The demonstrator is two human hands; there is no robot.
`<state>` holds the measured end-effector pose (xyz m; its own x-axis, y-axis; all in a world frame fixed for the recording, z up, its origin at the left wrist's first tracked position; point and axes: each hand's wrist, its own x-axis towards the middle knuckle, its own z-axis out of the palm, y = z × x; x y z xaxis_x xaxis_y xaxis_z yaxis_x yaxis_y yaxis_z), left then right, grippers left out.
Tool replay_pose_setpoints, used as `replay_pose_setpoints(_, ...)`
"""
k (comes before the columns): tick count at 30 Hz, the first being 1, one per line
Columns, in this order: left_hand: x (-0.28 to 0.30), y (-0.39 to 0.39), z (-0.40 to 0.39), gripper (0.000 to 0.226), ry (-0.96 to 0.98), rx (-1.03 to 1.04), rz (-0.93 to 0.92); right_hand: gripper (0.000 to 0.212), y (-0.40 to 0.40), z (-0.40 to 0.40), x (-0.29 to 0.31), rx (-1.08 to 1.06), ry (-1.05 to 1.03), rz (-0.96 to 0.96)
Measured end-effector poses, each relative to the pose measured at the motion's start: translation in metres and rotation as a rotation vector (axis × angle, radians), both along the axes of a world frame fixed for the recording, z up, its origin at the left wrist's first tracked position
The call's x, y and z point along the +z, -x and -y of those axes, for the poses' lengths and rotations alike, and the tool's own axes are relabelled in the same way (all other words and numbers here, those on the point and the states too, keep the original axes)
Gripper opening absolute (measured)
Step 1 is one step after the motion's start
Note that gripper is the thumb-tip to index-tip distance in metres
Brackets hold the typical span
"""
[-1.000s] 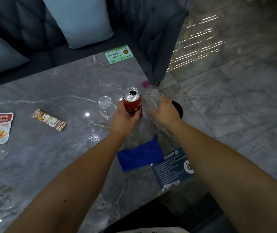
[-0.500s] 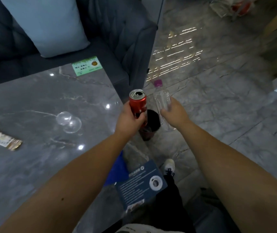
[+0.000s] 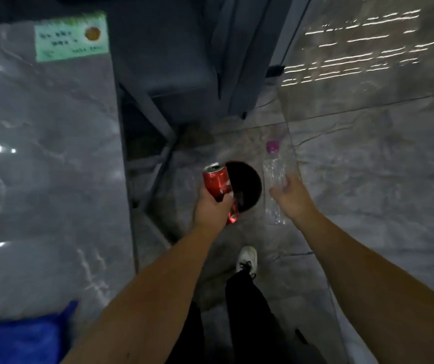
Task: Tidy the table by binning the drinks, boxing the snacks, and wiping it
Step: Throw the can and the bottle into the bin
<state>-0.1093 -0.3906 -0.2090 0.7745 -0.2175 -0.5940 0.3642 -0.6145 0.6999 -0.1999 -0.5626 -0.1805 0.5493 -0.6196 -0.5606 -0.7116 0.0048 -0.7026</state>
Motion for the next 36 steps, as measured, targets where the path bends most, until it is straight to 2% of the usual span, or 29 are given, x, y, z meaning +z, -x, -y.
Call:
replay_pose_setpoints(3, -0.060, -0.008, 0.011, 0.049, -0.023, 0.093, -0.060, 0.015, -0.010, 0.011, -0.063, 0.014, 0.005, -0.037)
replay_pose_setpoints(9, -0.159, -0.020, 0.022, 0.033, -0.141, 0.082, -0.087, 0.019, -0.028, 0.020, -0.179, 0.075, -0.069, -0.062)
replay_pose_setpoints(15, -0.209, -0.022, 0.031, 0.034, -0.181, 0.036, -0.111, 0.028, -0.041, 0.014, -0.244, -0.005, -0.124, -0.053)
replay_pose_setpoints(19, -0.223, -0.020, 0.032, 0.033, -0.160, 0.009, -0.109, 0.021, -0.045, 0.010, -0.266, 0.039, -0.149, -0.077)
replay_pose_setpoints(23, -0.232, -0.022, 0.032, 0.035, -0.138, 0.005, -0.117, 0.023, -0.049, 0.008, -0.281, 0.024, -0.120, -0.099)
replay_pose_setpoints(25, -0.236, -0.025, 0.031, 0.039, -0.147, 0.001, -0.126, 0.039, -0.051, 0.006, -0.288, 0.021, -0.113, -0.128)
replay_pose_setpoints(27, -0.239, -0.027, 0.030, 0.042, -0.150, 0.004, -0.132, 0.069, -0.049, 0.004, -0.293, 0.028, -0.104, -0.174)
replay_pose_setpoints(29, -0.239, -0.027, 0.029, 0.044, -0.151, 0.010, -0.139, 0.082, -0.042, 0.004, -0.293, 0.039, -0.090, -0.179)
replay_pose_setpoints(32, -0.238, -0.025, 0.030, 0.046, -0.165, 0.008, -0.151, 0.081, -0.022, 0.003, -0.288, 0.071, -0.105, -0.179)
replay_pose_setpoints(36, -0.238, -0.023, 0.036, 0.046, -0.189, -0.003, -0.153, 0.068, 0.011, 0.004, -0.280, 0.086, -0.114, -0.207)
